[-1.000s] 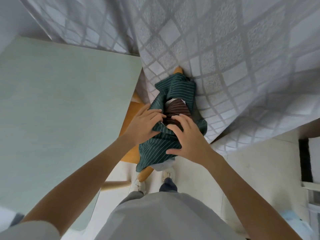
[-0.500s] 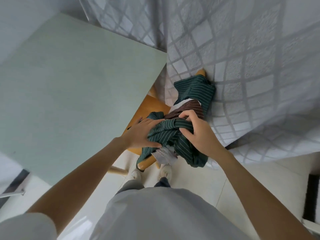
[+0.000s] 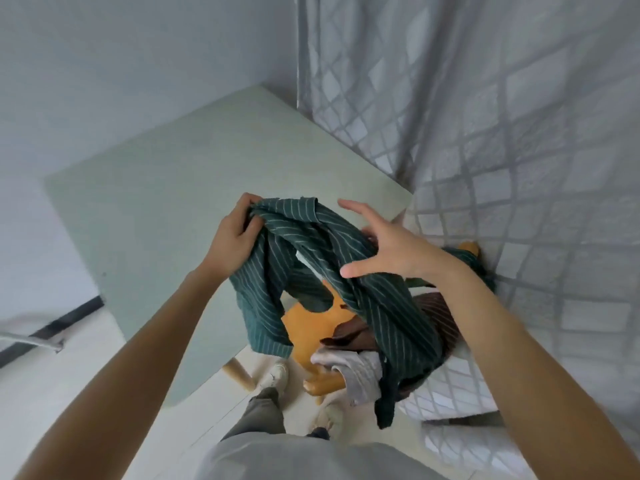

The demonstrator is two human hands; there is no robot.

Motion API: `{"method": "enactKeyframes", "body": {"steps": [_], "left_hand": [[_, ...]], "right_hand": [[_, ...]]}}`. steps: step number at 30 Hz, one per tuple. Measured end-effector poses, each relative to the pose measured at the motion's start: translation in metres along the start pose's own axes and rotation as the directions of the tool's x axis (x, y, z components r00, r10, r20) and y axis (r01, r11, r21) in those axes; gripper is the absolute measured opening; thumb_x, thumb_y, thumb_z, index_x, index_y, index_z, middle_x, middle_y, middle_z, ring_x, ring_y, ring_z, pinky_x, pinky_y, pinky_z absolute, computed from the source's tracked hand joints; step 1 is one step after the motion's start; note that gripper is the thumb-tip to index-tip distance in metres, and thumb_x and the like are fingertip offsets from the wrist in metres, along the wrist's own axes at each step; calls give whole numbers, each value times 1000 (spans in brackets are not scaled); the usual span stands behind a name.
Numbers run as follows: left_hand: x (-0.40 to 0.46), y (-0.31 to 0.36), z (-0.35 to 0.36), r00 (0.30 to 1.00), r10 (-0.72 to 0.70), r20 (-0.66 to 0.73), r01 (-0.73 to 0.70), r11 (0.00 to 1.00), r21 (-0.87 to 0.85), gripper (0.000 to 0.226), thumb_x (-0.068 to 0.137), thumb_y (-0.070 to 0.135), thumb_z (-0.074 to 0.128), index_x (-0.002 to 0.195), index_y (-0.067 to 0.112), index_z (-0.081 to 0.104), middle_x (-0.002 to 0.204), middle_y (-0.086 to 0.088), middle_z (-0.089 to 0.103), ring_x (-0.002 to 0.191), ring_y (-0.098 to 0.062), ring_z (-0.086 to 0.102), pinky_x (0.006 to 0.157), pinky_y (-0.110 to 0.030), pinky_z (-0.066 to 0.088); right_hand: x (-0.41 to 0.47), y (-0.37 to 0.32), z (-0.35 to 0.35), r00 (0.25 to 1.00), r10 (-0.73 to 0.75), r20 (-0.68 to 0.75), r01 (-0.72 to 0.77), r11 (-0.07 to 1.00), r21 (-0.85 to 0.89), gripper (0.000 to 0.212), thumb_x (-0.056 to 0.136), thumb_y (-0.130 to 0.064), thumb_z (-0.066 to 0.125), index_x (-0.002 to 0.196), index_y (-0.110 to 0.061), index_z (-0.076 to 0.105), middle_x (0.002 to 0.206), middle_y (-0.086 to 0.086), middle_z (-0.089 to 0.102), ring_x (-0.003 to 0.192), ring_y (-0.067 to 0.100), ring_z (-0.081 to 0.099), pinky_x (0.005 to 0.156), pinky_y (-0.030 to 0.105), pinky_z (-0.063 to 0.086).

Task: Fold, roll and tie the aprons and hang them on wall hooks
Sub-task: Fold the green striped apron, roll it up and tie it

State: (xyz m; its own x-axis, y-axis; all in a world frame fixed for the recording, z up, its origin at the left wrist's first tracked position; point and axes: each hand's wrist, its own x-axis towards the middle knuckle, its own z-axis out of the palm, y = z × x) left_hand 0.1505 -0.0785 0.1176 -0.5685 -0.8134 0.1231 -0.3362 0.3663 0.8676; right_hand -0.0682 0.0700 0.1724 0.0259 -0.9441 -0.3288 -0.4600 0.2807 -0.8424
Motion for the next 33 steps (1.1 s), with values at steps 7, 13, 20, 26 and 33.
{"method": "enactKeyframes", "body": {"steps": [7, 13, 20, 26, 33], "left_hand": [[41, -53, -100, 999, 28, -21, -16, 903, 429, 16, 96, 22, 48, 111, 16, 50, 87, -5, 66, 78, -28, 60, 68, -34, 43], [87, -109, -162, 999, 12, 41, -36, 757, 653, 37, 91, 46, 49, 116, 18, 51, 93, -4, 68, 79, -28, 63, 66, -34, 46], [130, -194, -188, 988, -6, 157, -121, 606, 786, 69, 79, 63, 56, 133, 23, 43, 124, -5, 57, 116, -26, 46, 99, -41, 33], [131, -244, -172, 977, -16, 213, -144, 688, 711, 75, 78, 57, 62, 140, 25, 37, 142, -4, 41, 131, -27, 36, 109, -48, 25], [81, -298, -144, 895, -365, 256, 72, 686, 724, 81, 78, 61, 60, 144, 27, 28, 145, 0, 35, 133, -22, 31, 111, -43, 26]], "right_hand": [[77, -17, 17, 996, 83, -41, -75, 984, 159, 44, 91, -15, 59, 127, -30, 40, 109, 0, 61, 94, 13, 64, 79, 24, 52], [178, -44, 25, 937, -6, -349, 34, 997, 75, 32, 92, -25, 57, 120, -34, 46, 101, 7, 62, 91, 19, 61, 82, 31, 48], [294, -12, 57, 922, -143, -359, -94, 817, -568, 52, 84, -16, 64, 130, -24, 42, 119, 7, 49, 107, 23, 49, 89, 34, 41], [333, 26, 90, 943, -128, -306, -111, 748, -654, 73, 82, -19, 64, 145, -21, 26, 143, 5, 34, 134, 26, 28, 109, 48, 24], [363, 58, 151, 999, 8, -43, -35, 734, -678, 58, 89, -29, 59, 142, -26, 35, 151, 4, 28, 142, 26, 16, 114, 54, 13]]}}
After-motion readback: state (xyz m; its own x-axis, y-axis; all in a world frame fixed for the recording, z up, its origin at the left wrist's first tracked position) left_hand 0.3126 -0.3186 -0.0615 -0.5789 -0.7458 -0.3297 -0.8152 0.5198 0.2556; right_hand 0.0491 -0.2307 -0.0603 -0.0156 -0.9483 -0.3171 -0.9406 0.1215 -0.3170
